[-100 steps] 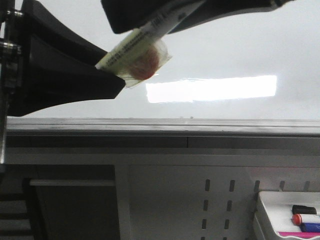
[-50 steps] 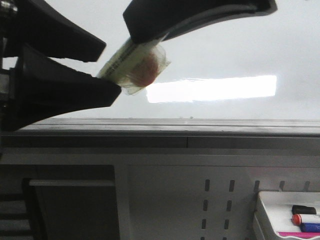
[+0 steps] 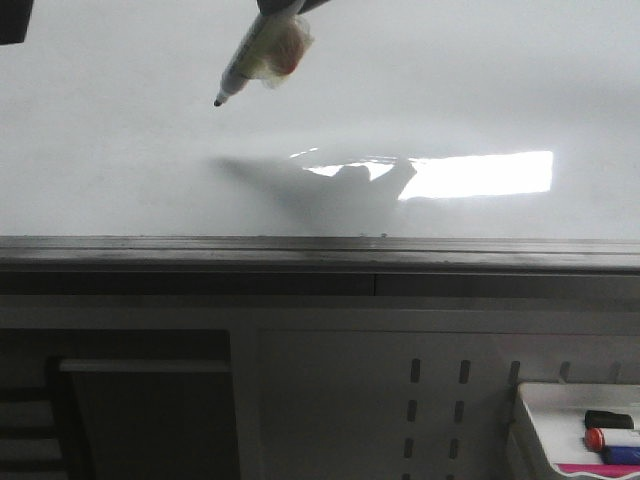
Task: Write number 4 on whiteboard
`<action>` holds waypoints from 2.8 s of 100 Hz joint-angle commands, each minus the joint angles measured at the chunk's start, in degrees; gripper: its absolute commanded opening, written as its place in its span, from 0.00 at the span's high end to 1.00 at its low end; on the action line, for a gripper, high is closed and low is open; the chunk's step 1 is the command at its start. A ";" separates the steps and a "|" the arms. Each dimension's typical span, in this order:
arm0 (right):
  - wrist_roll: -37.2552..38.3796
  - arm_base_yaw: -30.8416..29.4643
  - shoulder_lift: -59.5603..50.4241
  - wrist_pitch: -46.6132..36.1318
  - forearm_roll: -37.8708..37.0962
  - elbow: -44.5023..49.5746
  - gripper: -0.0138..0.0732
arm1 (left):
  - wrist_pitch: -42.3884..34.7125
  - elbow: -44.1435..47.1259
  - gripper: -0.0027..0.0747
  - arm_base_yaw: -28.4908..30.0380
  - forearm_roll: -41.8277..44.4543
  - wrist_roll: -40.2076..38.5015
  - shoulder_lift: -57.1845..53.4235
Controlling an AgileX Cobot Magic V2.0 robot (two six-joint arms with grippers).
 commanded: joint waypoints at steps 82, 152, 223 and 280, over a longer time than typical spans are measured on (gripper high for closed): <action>-0.52 -3.36 -1.97 5.29 -0.62 0.64 0.92 | -3.05 -0.56 0.44 0.54 -1.53 -0.57 -0.41; -0.52 -1.91 1.51 0.23 -1.38 -6.40 0.92 | -3.27 -0.56 0.44 0.54 -1.53 -0.57 -0.41; -0.52 2.90 3.13 7.82 1.08 -2.53 0.92 | -3.41 -0.56 0.44 0.39 -1.53 -0.57 -0.41; -0.52 12.96 -0.64 17.94 1.44 -9.24 0.92 | -8.02 -0.56 0.44 -11.57 5.56 -0.57 12.58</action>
